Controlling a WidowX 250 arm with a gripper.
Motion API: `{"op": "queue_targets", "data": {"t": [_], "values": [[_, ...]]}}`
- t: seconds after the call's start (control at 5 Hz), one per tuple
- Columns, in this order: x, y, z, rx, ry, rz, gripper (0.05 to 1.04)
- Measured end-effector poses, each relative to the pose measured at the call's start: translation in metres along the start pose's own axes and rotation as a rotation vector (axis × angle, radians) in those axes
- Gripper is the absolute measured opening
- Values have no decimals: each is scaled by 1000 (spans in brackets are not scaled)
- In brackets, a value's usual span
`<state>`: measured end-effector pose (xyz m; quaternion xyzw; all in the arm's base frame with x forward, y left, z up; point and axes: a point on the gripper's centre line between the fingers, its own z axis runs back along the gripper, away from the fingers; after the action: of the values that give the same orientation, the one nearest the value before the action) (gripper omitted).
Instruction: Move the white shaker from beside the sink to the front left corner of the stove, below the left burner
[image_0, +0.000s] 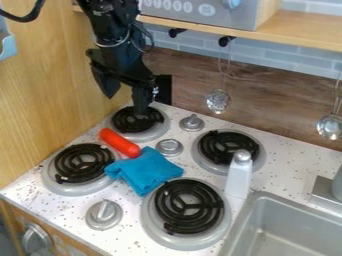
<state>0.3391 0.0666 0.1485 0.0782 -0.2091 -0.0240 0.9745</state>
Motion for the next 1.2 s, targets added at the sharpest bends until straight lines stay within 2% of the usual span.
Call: {"op": "queue_targets", "data": {"t": [0.2,0.8,1.0,1.2], "values": [[-6,-2,-8,-7,30,-2,1005],[-6,-2,-9,-9,33,-1,1005],[1,-19,-19,-68,2,-5,1005],[15,-46,-17,-129,-66,-20,1005]]}}
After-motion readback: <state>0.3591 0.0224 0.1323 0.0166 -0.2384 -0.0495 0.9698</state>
